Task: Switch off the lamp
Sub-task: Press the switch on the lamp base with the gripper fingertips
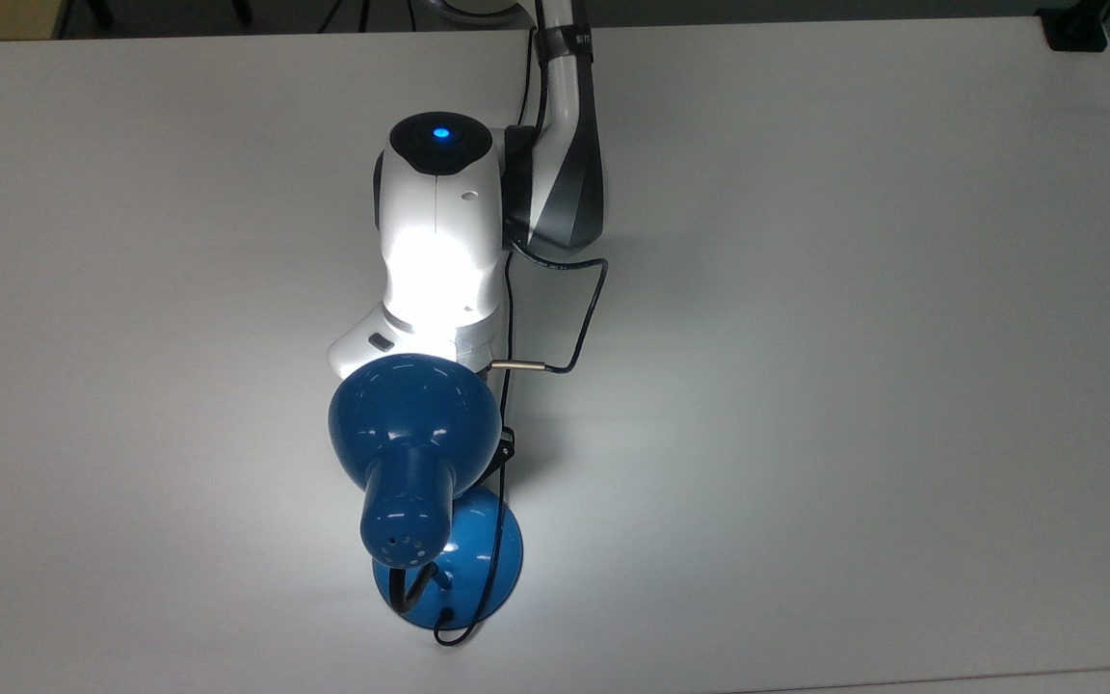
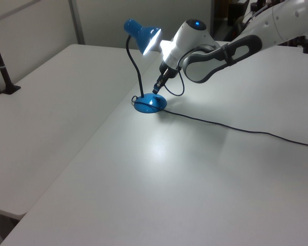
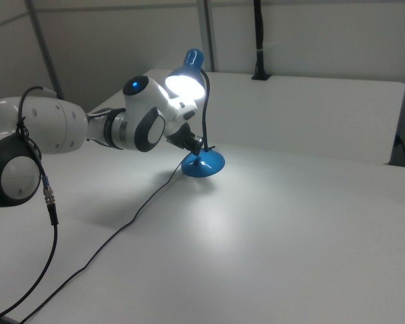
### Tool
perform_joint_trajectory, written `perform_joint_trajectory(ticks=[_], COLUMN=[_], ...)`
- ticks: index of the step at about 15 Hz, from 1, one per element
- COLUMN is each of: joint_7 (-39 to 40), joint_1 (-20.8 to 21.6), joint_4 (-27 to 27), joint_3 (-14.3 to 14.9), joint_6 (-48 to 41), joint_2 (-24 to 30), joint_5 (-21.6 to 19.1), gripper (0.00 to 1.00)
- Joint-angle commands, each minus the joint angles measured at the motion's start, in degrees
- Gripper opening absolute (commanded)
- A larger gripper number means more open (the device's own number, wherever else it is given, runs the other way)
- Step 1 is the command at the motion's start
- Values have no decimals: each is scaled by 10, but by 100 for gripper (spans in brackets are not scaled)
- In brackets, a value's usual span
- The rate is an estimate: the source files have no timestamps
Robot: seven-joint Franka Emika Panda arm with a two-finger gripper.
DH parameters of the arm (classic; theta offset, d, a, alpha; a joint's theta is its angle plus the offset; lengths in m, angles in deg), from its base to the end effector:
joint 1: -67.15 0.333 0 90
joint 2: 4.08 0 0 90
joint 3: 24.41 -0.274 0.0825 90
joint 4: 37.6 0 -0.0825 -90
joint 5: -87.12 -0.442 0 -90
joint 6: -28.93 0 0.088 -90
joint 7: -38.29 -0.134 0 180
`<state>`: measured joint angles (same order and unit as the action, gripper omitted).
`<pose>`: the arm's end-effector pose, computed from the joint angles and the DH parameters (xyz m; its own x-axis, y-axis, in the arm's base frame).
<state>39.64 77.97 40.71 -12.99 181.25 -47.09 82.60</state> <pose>0.8127 0.0227 0.2572 0.8495 0.0606 0.5241 0.0218 -0.9966 0.0799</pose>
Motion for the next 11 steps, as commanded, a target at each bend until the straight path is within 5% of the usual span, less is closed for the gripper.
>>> perform_joint_trajectory(ticks=[1, 11], joint_7=[-7, 51], joint_1=[10, 13], joint_4=[-11, 41], joint_3=[6, 7], joint_6=[4, 4], joint_2=[-15, -8], joint_5=[1, 7], gripper=[0, 0])
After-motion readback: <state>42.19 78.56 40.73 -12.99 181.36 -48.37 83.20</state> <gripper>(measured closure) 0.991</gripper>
